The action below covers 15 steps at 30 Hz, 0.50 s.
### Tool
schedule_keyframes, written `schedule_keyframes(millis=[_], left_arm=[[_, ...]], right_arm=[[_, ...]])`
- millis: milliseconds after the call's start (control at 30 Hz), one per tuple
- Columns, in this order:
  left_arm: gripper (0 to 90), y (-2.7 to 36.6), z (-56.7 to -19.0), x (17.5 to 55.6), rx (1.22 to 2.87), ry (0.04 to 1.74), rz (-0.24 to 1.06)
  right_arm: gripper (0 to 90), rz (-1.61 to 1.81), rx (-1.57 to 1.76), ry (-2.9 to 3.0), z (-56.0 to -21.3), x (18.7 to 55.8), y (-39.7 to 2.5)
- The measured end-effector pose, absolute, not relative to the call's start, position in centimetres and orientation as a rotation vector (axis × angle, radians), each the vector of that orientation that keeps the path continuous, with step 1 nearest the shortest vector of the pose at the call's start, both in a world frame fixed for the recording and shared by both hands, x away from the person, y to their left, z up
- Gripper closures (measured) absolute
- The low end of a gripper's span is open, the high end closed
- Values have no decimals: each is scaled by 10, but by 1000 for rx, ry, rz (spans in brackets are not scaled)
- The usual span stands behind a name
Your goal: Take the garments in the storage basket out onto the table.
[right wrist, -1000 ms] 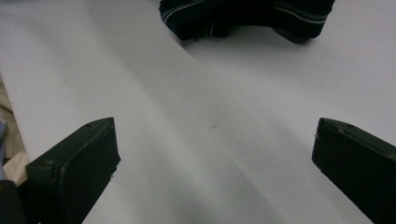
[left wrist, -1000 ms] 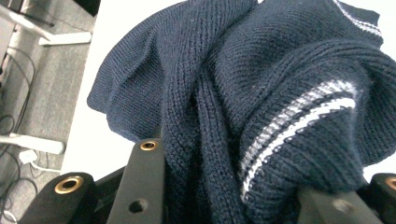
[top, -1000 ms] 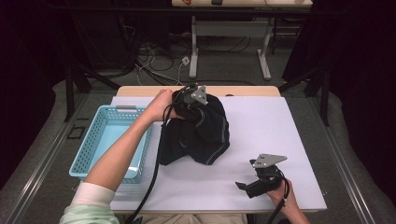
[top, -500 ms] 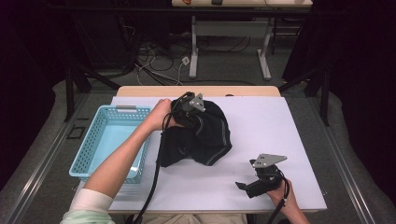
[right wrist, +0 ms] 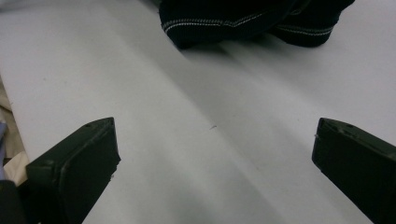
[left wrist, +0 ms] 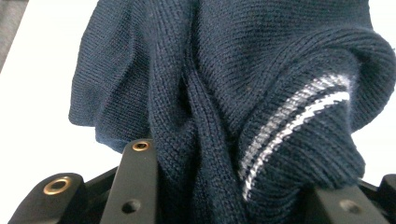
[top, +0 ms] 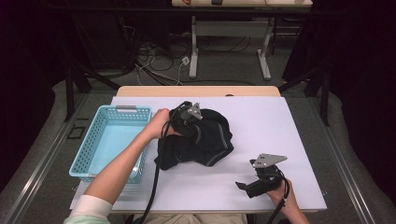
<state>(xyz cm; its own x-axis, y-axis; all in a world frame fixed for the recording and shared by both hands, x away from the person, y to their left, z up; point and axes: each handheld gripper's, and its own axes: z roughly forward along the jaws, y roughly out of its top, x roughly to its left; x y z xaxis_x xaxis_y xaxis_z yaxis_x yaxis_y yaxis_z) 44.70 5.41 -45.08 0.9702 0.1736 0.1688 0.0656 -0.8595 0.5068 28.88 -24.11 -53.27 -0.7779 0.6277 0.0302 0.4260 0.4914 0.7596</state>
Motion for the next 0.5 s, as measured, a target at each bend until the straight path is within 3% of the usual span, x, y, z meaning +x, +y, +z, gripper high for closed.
schedule_keyframes(millis=[500], left_arm=[[582,59,-481,444,2602,243,215]], right_arm=[[1,1150,894,2491,-533,289,-241]])
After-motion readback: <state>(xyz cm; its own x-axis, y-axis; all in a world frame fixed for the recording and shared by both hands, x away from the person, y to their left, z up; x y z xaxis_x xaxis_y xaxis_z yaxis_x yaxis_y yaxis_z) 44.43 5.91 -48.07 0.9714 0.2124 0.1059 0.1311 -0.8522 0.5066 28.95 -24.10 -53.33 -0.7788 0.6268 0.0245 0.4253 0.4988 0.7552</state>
